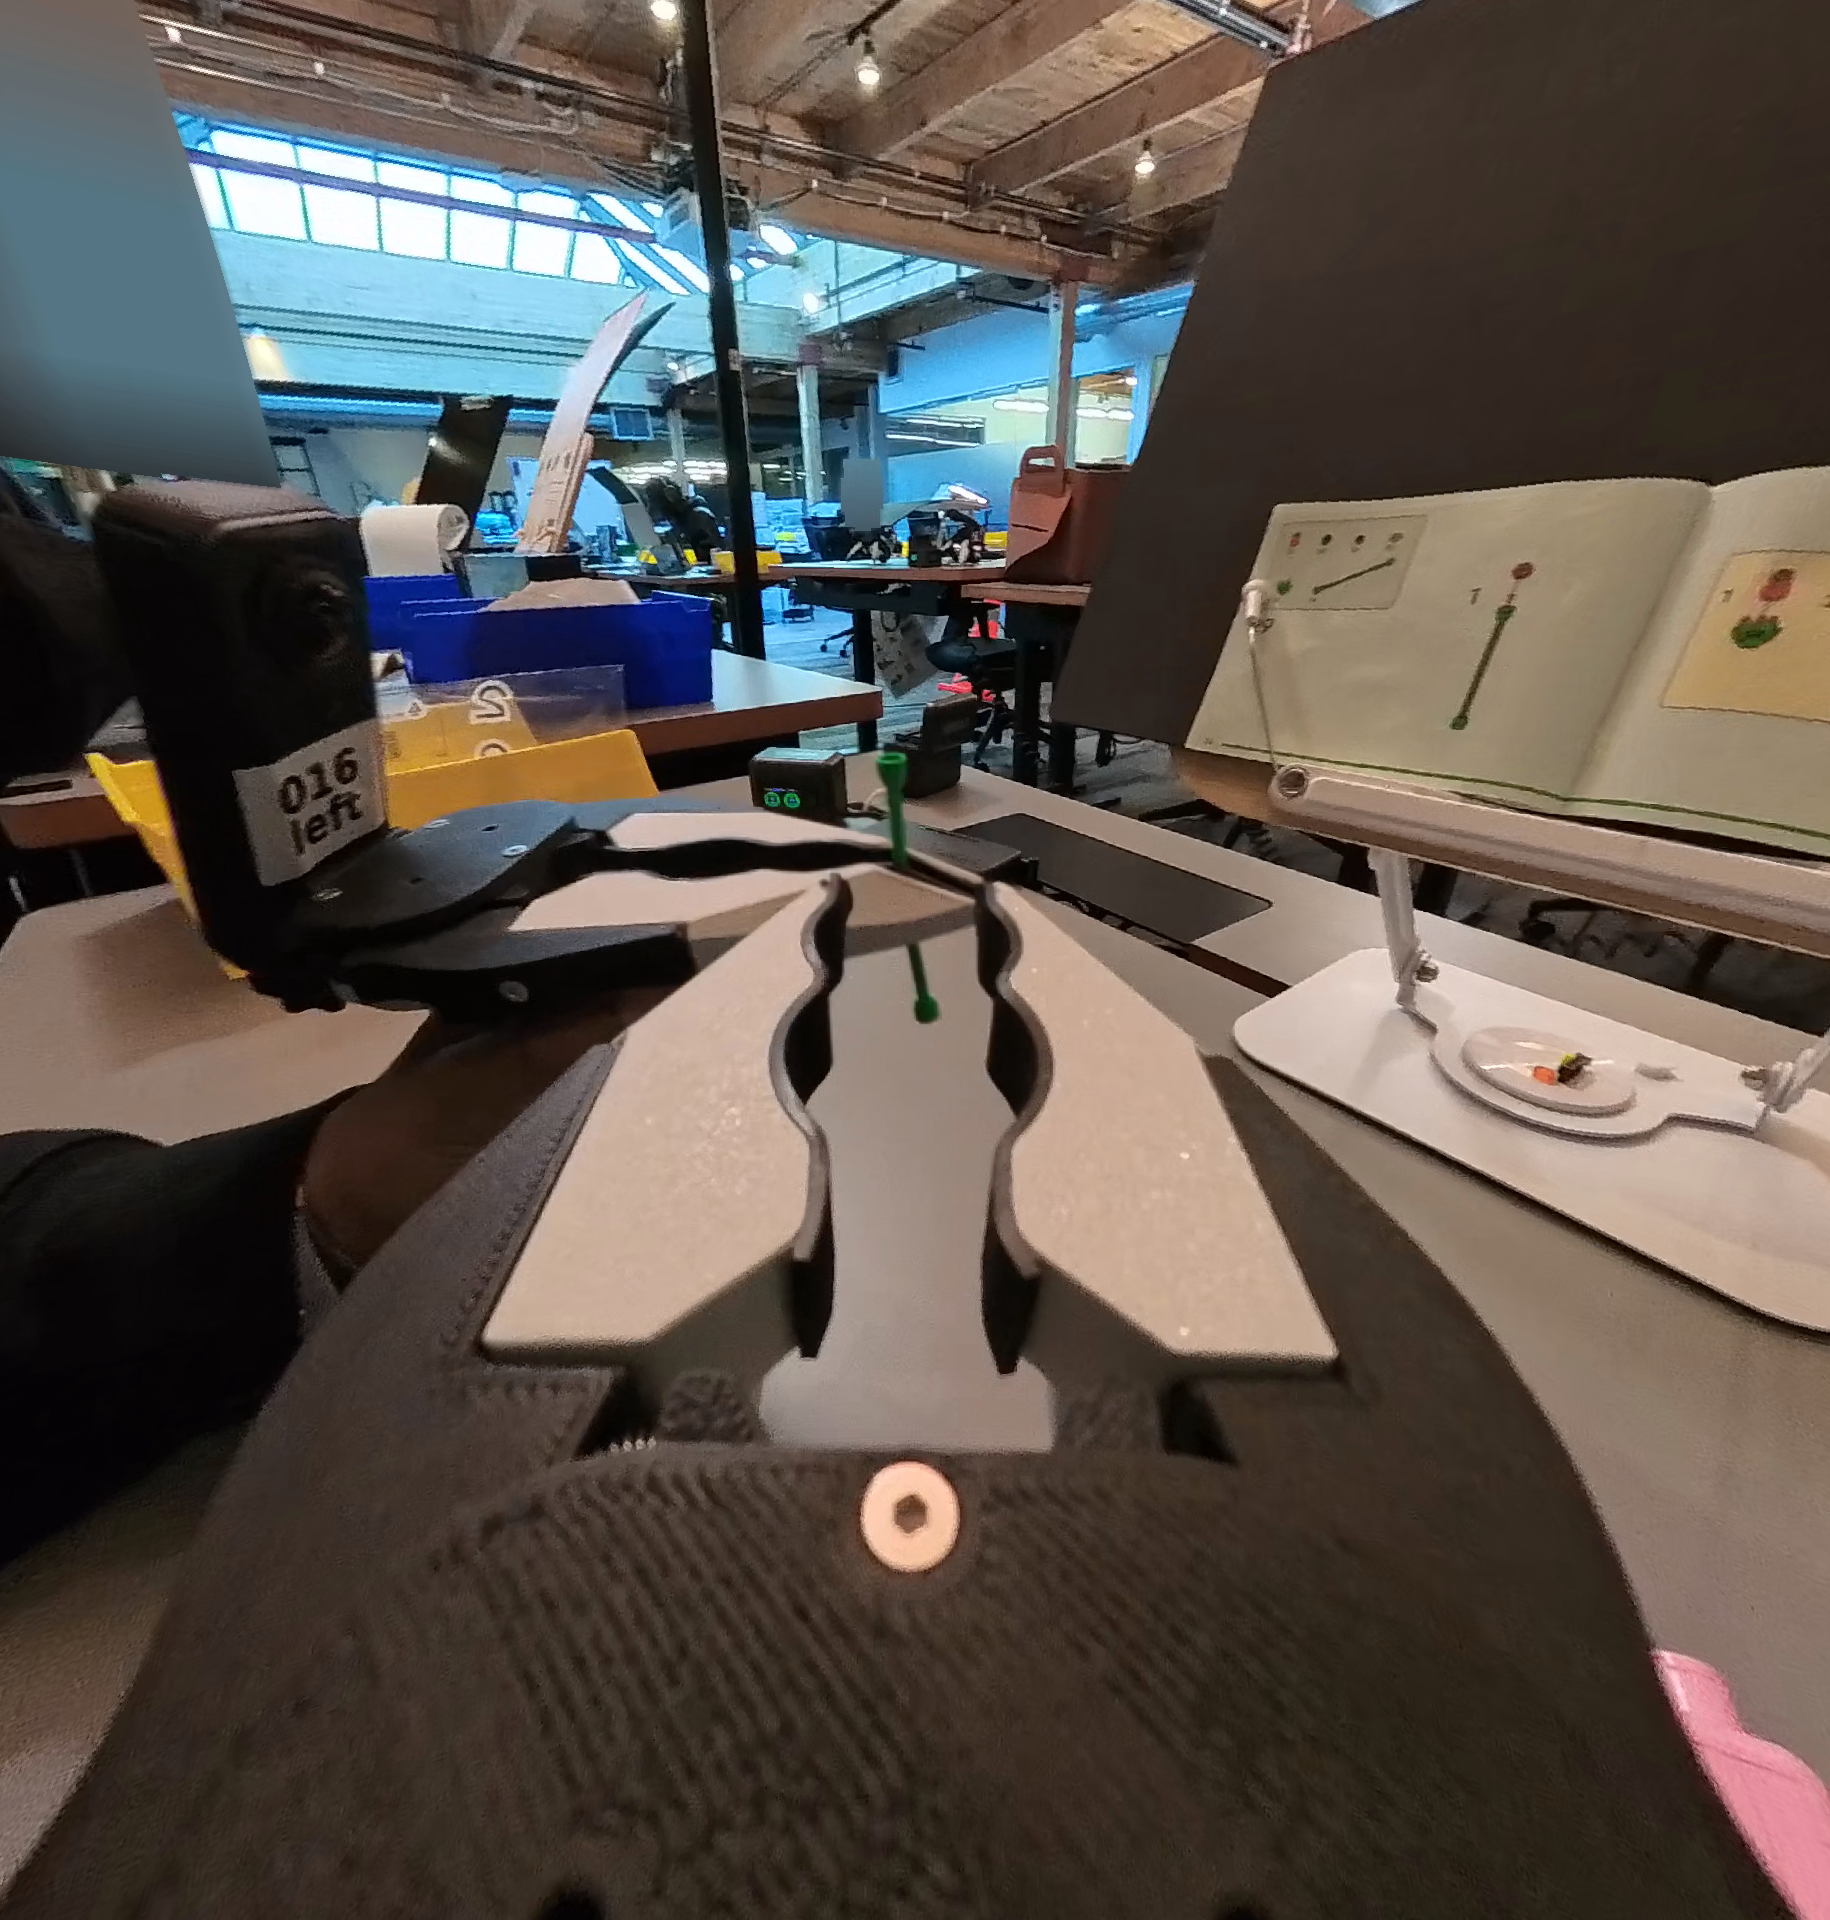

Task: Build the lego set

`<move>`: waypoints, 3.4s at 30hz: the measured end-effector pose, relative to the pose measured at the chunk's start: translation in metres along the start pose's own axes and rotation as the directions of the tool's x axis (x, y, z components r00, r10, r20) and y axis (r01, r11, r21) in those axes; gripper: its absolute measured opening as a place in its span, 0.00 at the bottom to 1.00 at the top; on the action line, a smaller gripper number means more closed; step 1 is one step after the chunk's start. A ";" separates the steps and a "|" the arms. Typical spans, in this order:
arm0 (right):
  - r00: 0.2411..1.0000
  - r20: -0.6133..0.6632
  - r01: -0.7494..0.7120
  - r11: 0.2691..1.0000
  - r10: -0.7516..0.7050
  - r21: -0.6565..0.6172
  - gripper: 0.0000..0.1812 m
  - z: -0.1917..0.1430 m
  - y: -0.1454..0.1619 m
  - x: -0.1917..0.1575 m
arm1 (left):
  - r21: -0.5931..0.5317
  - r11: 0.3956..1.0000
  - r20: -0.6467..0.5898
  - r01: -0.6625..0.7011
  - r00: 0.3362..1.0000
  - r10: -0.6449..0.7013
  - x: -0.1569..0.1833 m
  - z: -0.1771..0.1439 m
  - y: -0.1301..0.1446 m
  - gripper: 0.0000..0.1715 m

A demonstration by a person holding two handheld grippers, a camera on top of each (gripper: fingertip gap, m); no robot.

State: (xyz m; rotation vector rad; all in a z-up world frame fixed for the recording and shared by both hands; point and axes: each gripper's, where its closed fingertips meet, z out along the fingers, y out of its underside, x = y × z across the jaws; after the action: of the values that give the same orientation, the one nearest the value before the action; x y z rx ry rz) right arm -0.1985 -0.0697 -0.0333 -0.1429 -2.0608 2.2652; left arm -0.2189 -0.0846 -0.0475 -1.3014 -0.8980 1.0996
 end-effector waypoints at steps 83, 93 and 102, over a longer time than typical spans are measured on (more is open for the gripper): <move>0.975 0.060 -0.209 0.977 0.212 -0.041 0.02 -0.044 0.012 0.013 | -0.044 0.971 -0.190 -0.234 0.956 0.222 0.076 0.013 0.011 0.00; 0.982 0.044 -0.183 0.983 0.183 0.017 0.12 -0.046 0.002 0.015 | -0.042 0.979 -0.134 -0.199 0.972 0.192 0.063 0.012 0.007 0.00; 0.987 -0.037 -0.158 0.986 0.156 -0.055 0.23 -0.039 0.023 0.024 | -0.179 0.952 0.112 -0.247 0.957 0.269 -0.044 -0.020 0.020 0.00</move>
State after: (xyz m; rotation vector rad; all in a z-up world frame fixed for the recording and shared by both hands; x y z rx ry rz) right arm -0.2172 -0.0307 -0.0604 -0.3556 -2.1710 2.2731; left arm -0.2140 -0.1338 -0.0653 -1.5262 -0.9518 1.3543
